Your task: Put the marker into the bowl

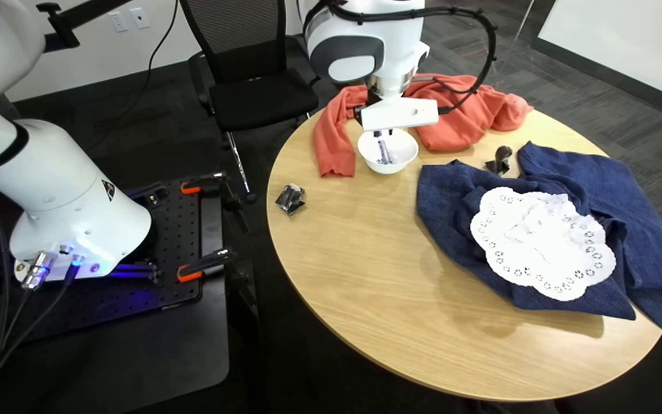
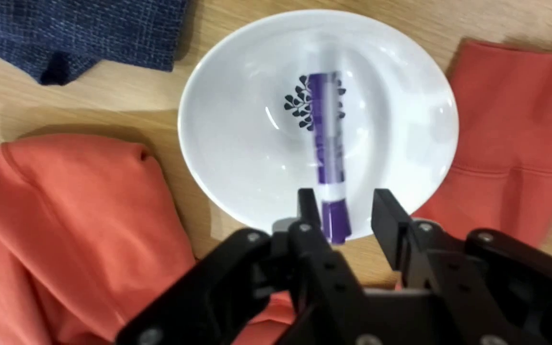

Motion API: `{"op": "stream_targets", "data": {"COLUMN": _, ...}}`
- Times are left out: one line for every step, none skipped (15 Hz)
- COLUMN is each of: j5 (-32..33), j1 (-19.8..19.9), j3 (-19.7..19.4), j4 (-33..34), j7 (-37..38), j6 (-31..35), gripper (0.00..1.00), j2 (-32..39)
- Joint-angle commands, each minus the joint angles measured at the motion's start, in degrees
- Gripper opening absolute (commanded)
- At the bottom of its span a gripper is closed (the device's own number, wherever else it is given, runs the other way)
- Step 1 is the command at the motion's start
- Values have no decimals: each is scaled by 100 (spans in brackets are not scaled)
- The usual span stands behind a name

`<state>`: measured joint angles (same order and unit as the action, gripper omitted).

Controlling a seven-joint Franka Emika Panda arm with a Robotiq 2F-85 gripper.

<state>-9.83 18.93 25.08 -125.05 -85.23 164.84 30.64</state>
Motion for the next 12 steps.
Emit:
{"op": "stream_targets", "data": {"j5": -91, "j1": 128, "j3": 129, "j4": 24, "j7": -120, "j6": 332, "gripper": 68, "j2": 88}}
{"op": "stream_targets", "data": {"j5": -74, "j1": 136, "j3": 129, "j4": 0, "j7": -93, "j6": 393, "gripper": 74, "j2": 81}}
{"op": "stream_targets", "data": {"j5": -55, "j1": 140, "j3": 124, "j4": -30, "j7": -72, "j6": 447, "gripper": 83, "j2": 63}}
{"op": "stream_targets", "data": {"j5": -41, "j1": 155, "j3": 129, "j4": -49, "j7": -64, "j6": 463, "gripper": 89, "j2": 45}}
{"op": "stream_targets", "data": {"j5": -34, "j1": 173, "j3": 137, "j4": -68, "j7": -53, "j6": 509, "gripper": 98, "j2": 30}}
{"op": "stream_targets", "data": {"j5": -32, "j1": 208, "j3": 159, "j4": -85, "j7": -59, "j6": 531, "gripper": 99, "j2": 14}}
{"op": "stream_targets", "data": {"j5": -38, "j1": 242, "j3": 179, "j4": -99, "j7": -56, "j6": 553, "gripper": 100, "j2": -1}}
{"op": "stream_targets", "data": {"j5": -33, "j1": 267, "j3": 191, "j4": -107, "j7": -49, "j6": 571, "gripper": 100, "j2": -11}}
{"op": "stream_targets", "data": {"j5": -42, "j1": 310, "j3": 222, "j4": -114, "j7": -48, "j6": 577, "gripper": 100, "j2": -21}}
{"op": "stream_targets", "data": {"j5": -46, "j1": 341, "j3": 240, "j4": -117, "j7": -37, "j6": 571, "gripper": 100, "j2": -33}}
{"op": "stream_targets", "data": {"j5": -44, "j1": 367, "j3": 253, "j4": -117, "j7": -33, "j6": 569, "gripper": 100, "j2": -36}}
{"op": "stream_targets", "data": {"j5": 55, "j1": 219, "j3": 119, "j4": 10, "j7": 54, "j6": 365, "gripper": 100, "j2": 59}}
